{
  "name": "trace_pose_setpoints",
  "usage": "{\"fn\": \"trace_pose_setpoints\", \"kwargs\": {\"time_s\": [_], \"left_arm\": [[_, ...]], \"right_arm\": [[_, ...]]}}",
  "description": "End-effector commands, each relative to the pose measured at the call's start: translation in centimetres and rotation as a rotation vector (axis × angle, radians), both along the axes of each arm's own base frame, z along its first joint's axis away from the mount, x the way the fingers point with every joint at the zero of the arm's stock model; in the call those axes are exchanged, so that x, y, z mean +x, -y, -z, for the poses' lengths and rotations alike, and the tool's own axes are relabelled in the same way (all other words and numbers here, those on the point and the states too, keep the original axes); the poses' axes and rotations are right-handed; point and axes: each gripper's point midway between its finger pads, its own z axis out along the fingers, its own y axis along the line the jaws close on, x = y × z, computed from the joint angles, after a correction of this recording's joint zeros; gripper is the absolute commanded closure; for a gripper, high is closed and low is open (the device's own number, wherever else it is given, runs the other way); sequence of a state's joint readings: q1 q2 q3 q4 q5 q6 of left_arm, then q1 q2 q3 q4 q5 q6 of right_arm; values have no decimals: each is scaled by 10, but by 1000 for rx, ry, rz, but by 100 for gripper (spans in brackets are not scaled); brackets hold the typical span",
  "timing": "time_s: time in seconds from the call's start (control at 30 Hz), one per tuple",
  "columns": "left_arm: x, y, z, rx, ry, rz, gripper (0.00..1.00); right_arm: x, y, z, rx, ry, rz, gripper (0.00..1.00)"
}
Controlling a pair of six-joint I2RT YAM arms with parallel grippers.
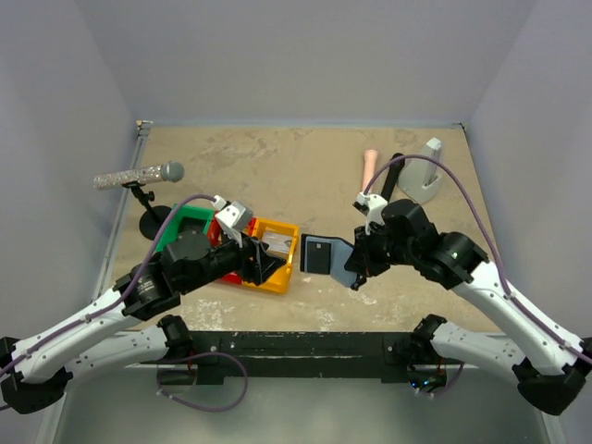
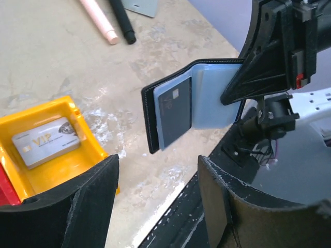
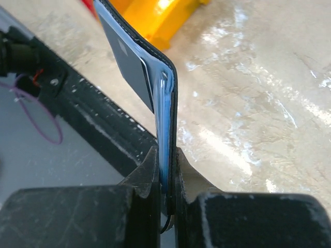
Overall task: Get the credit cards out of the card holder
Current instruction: Place the card holder at the center of the board.
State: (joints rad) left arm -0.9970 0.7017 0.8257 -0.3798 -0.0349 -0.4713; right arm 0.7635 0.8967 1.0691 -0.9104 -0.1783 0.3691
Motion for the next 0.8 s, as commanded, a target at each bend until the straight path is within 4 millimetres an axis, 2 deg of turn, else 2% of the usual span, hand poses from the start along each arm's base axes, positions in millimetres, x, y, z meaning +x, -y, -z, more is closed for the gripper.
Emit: {"fn": "trace_pose_setpoints", "kwargs": {"time_s": [0.0,0.23,0.5,0.63,0.77], "left_arm": [[14,-13,14,22,-5,-114,34],[12,-6,19,2,-10,-86,34],[4,14,31,36,-46,23,34],[-5,23,30,-4,-42,90,35],[-8,24,29,-35,-39,97,35]], "right_arm": [[37,-6,28,-29,-15,95,100],[52,-20,80,-55,-150,63,100],[55,-27,101,-93,-236,1,100],[58,-24,111,-115,-273,10,100],[59,-22,119,-107,-319,27,100]]}}
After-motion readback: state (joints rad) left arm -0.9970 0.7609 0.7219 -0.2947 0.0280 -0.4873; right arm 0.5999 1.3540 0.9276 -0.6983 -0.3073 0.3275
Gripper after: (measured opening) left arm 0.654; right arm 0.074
